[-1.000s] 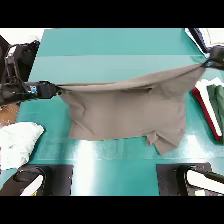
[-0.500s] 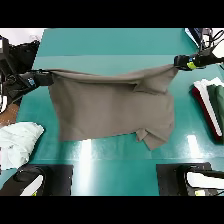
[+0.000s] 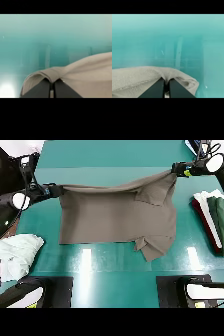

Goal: Fold the shirts.

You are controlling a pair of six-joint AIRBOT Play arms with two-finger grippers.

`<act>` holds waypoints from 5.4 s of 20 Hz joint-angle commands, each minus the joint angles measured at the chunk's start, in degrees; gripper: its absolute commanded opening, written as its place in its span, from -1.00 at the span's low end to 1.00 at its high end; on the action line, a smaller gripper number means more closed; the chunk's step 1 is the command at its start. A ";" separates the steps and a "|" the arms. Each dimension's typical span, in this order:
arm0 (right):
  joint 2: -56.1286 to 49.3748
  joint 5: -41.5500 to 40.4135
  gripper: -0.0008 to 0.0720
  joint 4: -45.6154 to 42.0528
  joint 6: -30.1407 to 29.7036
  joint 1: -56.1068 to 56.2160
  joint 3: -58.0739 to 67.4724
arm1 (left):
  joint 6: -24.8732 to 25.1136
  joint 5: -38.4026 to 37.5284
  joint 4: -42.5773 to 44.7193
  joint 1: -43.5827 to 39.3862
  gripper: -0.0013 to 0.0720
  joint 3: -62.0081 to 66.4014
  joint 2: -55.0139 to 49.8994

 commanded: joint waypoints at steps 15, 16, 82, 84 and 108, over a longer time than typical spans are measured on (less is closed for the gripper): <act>1.62 8.13 -0.90 0.09 -4.28 0.31 -19.96 | -0.13 -19.50 16.98 0.02 -0.88 4.81 -8.81; 1.62 8.66 -0.89 0.09 -4.26 0.31 -20.33 | -0.13 -20.02 16.96 0.02 -0.88 4.81 -8.81; 38.01 18.40 0.01 20.72 4.70 -6.51 -65.31 | -2.97 -37.57 4.61 0.02 -0.89 -15.56 11.61; 41.42 16.11 -0.13 22.05 4.72 -6.54 -65.31 | -2.80 -37.57 4.61 0.02 -0.89 -15.56 11.61; 45.24 33.59 -0.91 8.98 2.16 -10.99 -37.40 | -0.07 -44.46 0.35 0.02 -0.89 -10.78 30.53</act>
